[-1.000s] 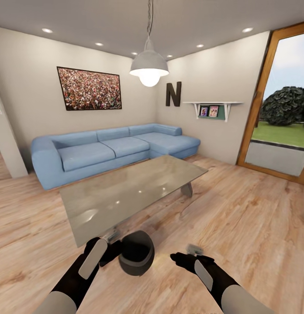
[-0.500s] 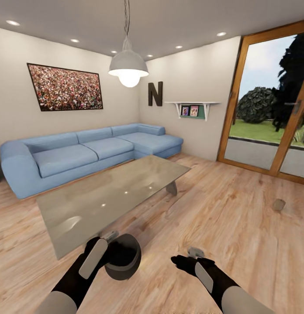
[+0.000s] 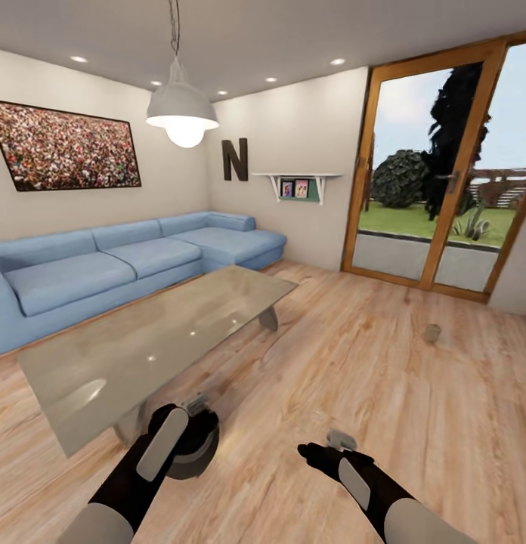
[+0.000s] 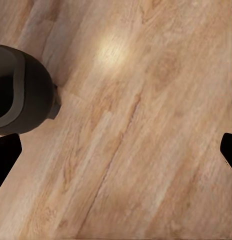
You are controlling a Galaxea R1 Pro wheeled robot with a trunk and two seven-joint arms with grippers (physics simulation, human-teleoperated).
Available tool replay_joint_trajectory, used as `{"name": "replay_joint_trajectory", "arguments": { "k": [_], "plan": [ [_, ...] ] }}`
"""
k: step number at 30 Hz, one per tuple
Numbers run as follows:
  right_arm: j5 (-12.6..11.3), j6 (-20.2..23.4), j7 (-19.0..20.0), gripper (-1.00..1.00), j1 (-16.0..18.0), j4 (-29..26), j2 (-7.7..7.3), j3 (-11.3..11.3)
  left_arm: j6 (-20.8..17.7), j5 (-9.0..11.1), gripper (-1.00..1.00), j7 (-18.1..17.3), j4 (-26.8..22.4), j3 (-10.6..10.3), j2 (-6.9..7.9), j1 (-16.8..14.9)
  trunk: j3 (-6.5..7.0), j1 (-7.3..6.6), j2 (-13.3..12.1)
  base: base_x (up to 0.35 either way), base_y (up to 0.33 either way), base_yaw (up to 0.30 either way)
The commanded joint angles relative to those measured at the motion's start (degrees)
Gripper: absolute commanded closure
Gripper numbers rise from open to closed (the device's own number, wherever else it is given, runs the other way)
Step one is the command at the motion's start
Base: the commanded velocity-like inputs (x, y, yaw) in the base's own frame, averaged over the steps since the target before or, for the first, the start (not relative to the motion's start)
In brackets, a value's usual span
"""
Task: Place each of the two pumpkins and all three candles from the living room inside a cabinet in the living room (use any cabinet), then make sure every cabinet is closed, and position the cauldron so it is next to a table in the living room.
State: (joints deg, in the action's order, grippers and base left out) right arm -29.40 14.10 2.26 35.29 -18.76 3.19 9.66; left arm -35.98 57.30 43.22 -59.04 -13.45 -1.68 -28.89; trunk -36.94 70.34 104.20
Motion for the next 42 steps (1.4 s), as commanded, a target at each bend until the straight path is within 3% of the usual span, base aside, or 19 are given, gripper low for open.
{"name": "replay_joint_trajectory", "arguments": {
  "k": [1,22,29,42],
  "plan": [
    [-0.1,0.2,0.0,-1.0,0.0,0.0,-0.02,0.2,0.0,0.5,-1.0,0.6,-0.1,-0.2,0.02,0.0,-0.1,-0.03,0.0,-0.236,-0.1,-0.259],
    [-0.4,0.1,0.1,-1.0,0.0,0.7,-0.01,0.2,0.0,0.4,-1.0,0.6,-0.2,-0.4,-0.03,0.0,-1.12,-0.03,0.0,-0.226,-0.067,-0.253],
    [-0.4,0.0,0.1,-1.0,0.0,0.7,-0.01,0.2,0.0,0.5,-1.0,0.6,-0.4,-3.0,0.08,0.0,-1.56,-0.03,0.0,-0.027,0.0,-0.224],
    [-0.4,0.1,0.5,-1.0,0.0,0.7,-0.02,0.2,0.0,0.4,-1.0,0.6,-0.4,-3.5,0.1,0.0,-2.36,-0.03,0.0,-0.116,0.0,-0.222]
  ]
}}
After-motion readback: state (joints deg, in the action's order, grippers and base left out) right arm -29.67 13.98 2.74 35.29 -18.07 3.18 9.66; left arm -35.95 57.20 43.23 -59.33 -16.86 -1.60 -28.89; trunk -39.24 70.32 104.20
